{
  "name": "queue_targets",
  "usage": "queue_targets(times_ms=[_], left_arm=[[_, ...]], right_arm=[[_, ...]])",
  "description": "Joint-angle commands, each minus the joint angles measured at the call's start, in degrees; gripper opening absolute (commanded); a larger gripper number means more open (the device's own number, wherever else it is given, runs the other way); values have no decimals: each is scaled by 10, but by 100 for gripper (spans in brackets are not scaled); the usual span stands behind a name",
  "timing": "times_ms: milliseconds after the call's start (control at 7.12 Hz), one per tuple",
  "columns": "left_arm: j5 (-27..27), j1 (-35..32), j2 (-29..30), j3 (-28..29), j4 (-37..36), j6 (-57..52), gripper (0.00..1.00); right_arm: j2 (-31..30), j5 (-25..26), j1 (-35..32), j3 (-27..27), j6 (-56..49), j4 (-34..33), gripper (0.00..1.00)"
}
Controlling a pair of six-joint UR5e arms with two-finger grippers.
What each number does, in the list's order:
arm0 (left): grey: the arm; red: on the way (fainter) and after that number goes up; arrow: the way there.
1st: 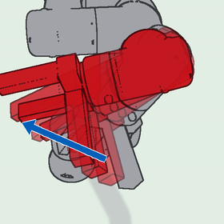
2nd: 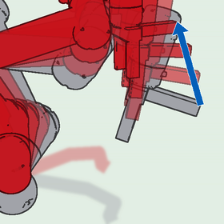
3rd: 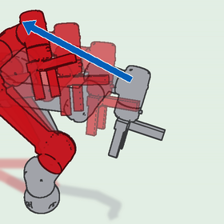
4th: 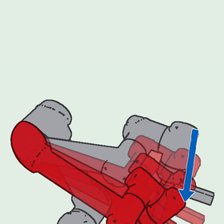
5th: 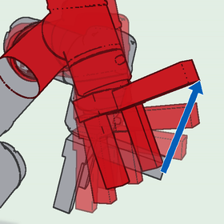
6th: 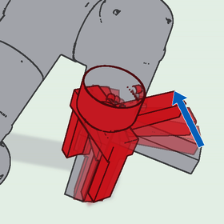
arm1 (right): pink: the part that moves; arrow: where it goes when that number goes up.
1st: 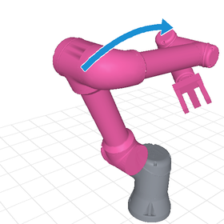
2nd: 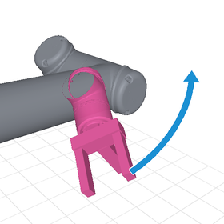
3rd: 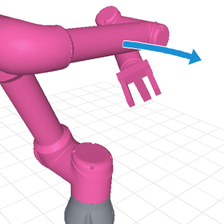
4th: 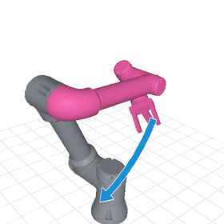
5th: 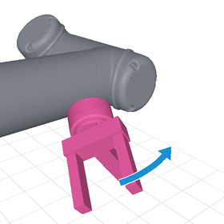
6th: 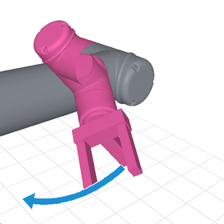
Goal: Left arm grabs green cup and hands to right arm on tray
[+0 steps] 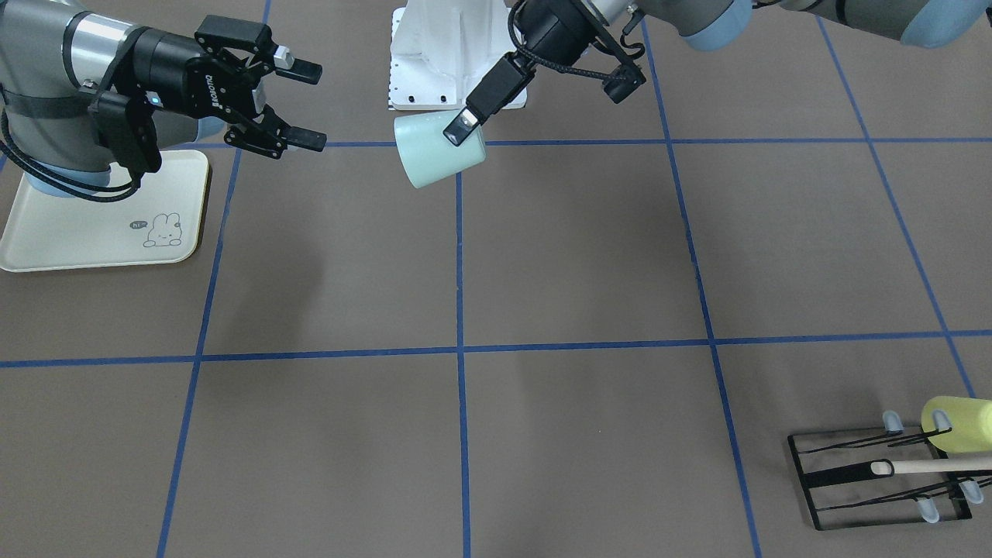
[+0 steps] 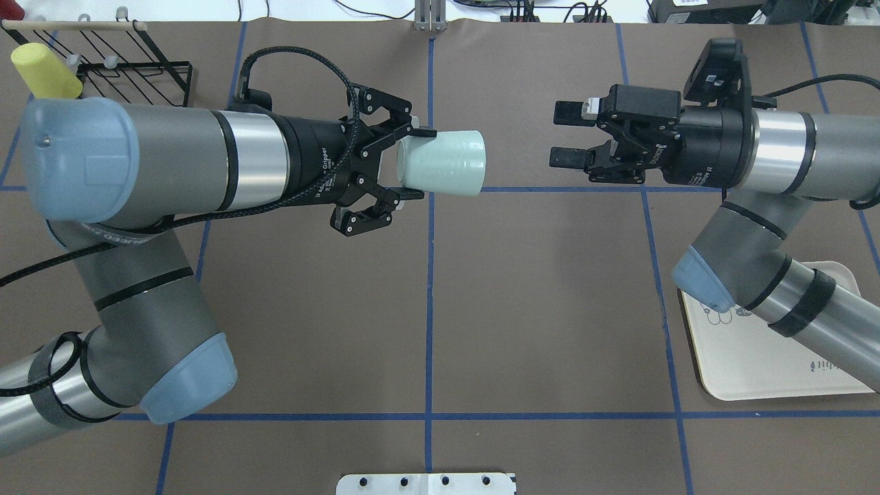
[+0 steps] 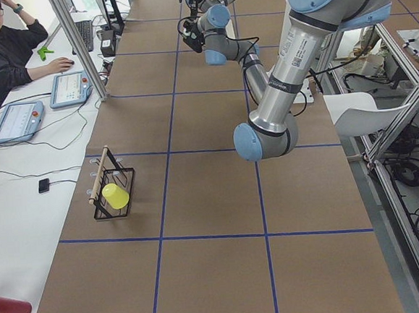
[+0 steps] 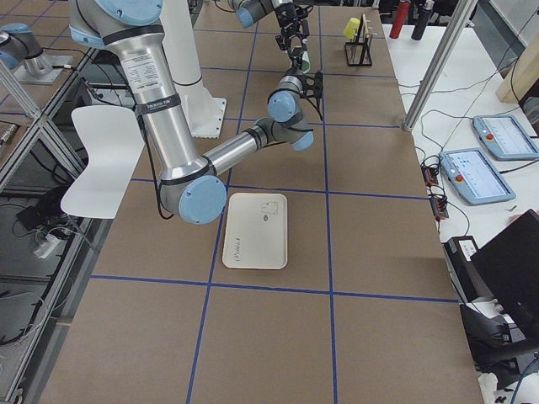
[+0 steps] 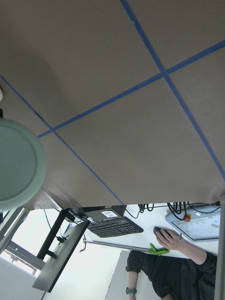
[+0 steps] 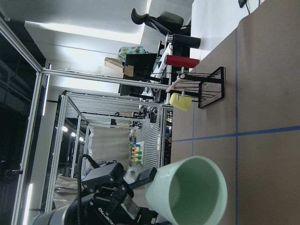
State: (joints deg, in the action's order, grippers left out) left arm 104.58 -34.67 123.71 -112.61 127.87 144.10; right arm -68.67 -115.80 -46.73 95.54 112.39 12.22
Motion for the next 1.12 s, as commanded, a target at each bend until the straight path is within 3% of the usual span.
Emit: queue_targets(times_ms=[0, 421, 983], left_arm=[[61, 0, -1, -3, 12, 24, 12], [66, -6, -2, -1, 68, 115, 12], [63, -8, -5, 5, 106, 138, 12]], right_arm=[[6, 13, 1, 12, 0, 1, 100], [6, 15, 8, 14, 2, 25, 100], [10, 23, 13, 16, 6, 45, 100]])
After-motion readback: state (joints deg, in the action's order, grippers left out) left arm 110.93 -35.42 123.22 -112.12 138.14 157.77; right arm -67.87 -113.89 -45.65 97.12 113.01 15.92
